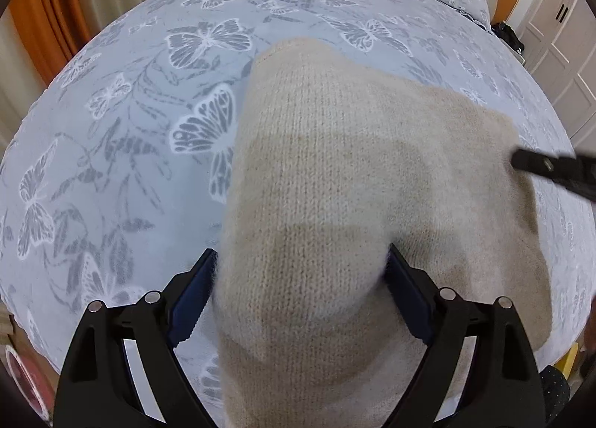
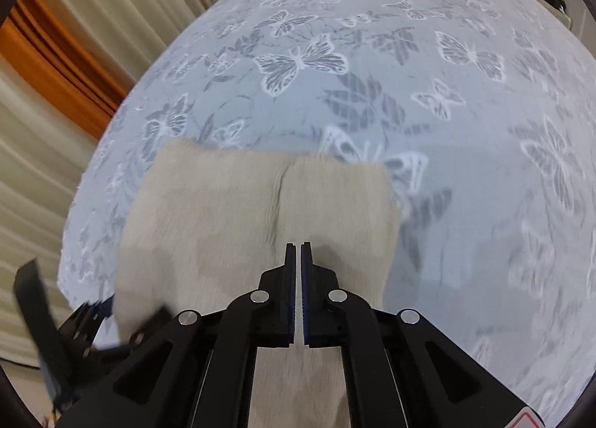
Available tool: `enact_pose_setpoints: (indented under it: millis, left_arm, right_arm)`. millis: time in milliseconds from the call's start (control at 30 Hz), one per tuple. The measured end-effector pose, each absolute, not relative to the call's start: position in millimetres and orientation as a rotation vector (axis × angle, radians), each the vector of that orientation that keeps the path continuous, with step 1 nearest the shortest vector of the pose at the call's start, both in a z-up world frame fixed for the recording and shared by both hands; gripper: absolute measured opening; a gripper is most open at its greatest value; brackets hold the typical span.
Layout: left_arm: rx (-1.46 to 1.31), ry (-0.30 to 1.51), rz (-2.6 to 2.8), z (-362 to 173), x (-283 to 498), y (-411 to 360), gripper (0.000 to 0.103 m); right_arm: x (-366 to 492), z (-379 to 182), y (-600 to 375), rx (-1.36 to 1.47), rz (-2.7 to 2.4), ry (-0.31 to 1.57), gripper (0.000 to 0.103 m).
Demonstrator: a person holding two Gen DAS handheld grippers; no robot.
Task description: Fold small clothes
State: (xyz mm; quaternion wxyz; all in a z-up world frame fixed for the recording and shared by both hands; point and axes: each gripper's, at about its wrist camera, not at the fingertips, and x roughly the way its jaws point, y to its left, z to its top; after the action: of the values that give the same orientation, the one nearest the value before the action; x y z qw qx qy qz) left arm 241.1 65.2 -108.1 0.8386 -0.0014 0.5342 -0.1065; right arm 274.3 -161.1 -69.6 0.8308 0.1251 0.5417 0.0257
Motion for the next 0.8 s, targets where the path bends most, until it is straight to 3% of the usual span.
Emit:
enact_pose_setpoints:
  millis: [267, 367, 533, 633, 700, 800]
  left_arm:
    - [-0.001, 1.131, -0.234, -110.1, 243.4, 67.0, 0.089]
    - [-0.013, 1.125, -0.246, -96.7, 242.8, 67.6, 0.083]
    - [-0.069, 0.990, -0.283, -49.8, 265.1, 63.0, 0.082]
    - [-0.099, 1.056, -0.241, -67.3, 309.4, 56.3, 0.081]
    - [-0.093, 1.158, -0.179, -106.6, 335.9, 53.8, 0.083]
    - [-0.229, 1.194, -0.186, -120.2, 343.4, 68.8, 0.086]
  right_arm:
    - [312.6, -114.4, -160.9, 0.178, 0.001, 1.229, 0.000]
    - [314.1, -88.2, -159.0, 0.193, 0.016, 1.188, 0.000]
    - [323.7, -59.4, -171.5, 0.296, 0.049, 1.109, 0.001]
    - [340.0, -101.2, -171.6, 0.214, -0.016, 1.221, 0.000]
    - [340.9, -128.8, -173.1, 0.127, -0.059, 1.261, 0.000]
    - [331.7, -110.1, -183.2, 0.219, -0.047, 1.215, 0.005]
